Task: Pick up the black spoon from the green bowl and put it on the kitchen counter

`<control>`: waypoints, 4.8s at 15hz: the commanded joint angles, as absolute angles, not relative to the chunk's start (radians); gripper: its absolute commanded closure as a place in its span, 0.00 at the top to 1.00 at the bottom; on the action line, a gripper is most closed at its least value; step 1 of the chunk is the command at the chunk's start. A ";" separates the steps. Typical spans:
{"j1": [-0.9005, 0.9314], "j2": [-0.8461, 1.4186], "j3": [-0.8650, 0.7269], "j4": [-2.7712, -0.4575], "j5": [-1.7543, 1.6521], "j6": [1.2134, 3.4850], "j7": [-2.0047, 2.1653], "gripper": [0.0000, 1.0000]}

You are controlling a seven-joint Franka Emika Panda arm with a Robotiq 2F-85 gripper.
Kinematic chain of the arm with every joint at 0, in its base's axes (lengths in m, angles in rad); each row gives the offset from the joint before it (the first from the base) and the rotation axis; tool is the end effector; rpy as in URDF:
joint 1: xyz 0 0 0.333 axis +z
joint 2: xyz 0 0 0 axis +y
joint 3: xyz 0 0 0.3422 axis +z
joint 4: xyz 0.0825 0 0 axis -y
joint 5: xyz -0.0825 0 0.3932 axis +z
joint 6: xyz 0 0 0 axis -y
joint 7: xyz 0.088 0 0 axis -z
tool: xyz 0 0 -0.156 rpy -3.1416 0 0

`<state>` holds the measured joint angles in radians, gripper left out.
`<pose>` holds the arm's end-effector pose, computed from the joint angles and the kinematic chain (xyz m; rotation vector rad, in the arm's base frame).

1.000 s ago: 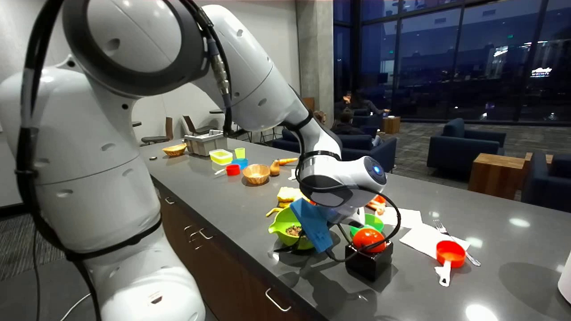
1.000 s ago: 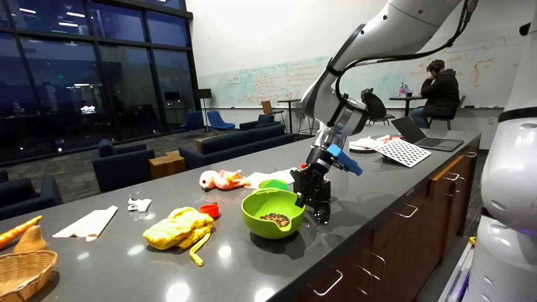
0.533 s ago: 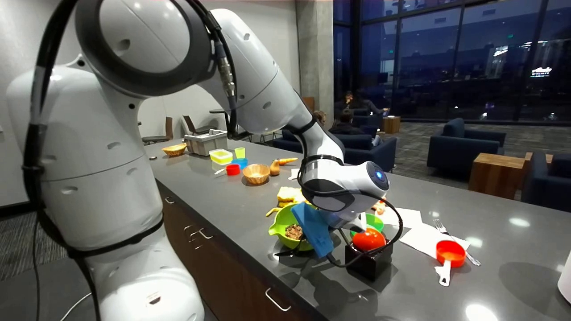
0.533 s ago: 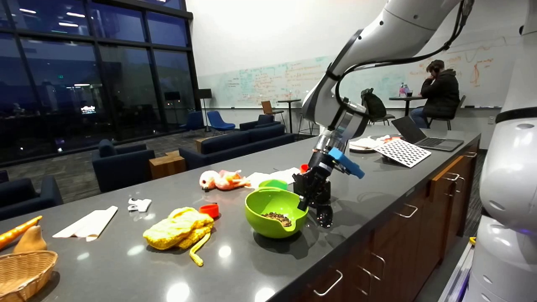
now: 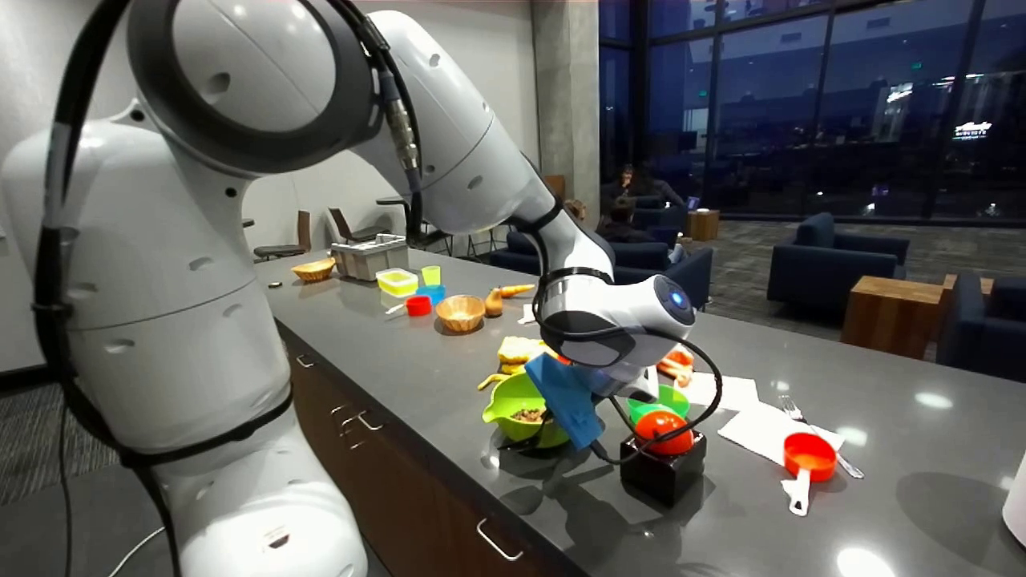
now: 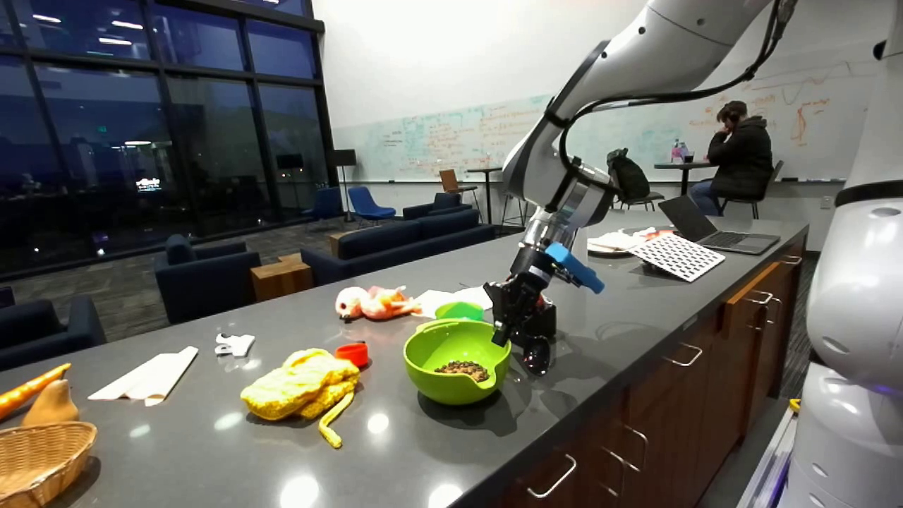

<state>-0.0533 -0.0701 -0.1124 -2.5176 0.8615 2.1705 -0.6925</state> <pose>0.4404 -0.0122 0.2745 -2.4525 0.0959 -0.0382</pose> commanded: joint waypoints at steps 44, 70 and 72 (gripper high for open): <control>-0.099 -0.059 -0.164 -2.547 0.837 2.156 -0.669 0.59; -0.273 -0.441 0.343 -2.689 0.144 2.517 0.252 1.00; -0.283 -0.469 0.401 -2.654 0.023 2.447 0.395 1.00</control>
